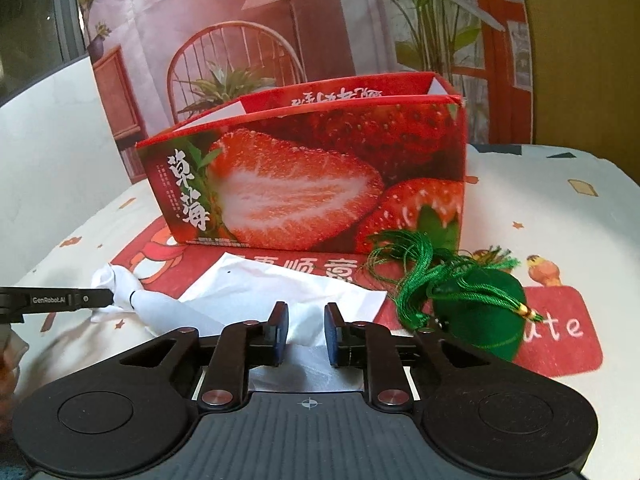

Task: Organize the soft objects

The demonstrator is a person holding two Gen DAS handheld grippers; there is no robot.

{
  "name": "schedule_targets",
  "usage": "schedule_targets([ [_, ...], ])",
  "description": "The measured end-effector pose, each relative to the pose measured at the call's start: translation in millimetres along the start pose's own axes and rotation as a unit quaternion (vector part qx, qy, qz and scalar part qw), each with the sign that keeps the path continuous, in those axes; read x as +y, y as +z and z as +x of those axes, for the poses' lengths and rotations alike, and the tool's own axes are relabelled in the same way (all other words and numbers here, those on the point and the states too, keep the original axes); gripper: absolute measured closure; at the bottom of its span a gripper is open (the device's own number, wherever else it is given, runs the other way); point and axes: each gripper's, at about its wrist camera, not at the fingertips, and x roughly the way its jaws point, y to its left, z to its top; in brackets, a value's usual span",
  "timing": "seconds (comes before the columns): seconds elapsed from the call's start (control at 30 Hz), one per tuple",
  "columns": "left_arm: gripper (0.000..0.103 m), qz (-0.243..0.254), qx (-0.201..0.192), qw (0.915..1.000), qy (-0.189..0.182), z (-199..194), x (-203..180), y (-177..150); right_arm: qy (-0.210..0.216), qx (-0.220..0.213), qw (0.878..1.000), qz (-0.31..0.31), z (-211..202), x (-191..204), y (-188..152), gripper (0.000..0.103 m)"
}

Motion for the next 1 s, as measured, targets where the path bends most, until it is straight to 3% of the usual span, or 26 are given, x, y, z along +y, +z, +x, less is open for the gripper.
schedule_targets([
  [0.3, 0.092, -0.004, 0.0, 1.0, -0.002, 0, 0, 0, 0.004, -0.002, 1.0, -0.003, -4, 5, 1, 0.082],
  [0.47, 0.092, -0.004, 0.0, 1.0, -0.001, 1, 0, 0, -0.002, -0.004, 1.0, 0.002, -25, 6, 1, 0.066],
  [0.7, 0.092, -0.008, 0.002, 1.0, -0.005, 0, 2, 0, -0.034, 0.018, 0.999, 0.011, -25, 1, -2, 0.061],
  [0.77, 0.092, -0.008, 0.002, 1.0, -0.005, 0, 2, 0, -0.047, 0.025, 0.998, 0.013, -23, 1, -4, 0.047],
  [0.9, 0.092, -0.01, 0.002, 0.9999, -0.006, 0, 3, 0, -0.04, 0.036, 0.998, 0.025, -21, -2, -6, 0.048],
  [0.93, 0.092, -0.01, 0.001, 0.9999, -0.006, 0, 3, 0, -0.035, 0.038, 0.998, 0.024, -21, -1, -7, 0.057],
  [1.0, 0.092, -0.011, 0.0, 0.9999, -0.008, 0, 3, 0, -0.033, 0.038, 0.999, 0.019, -20, 2, -6, 0.062],
])
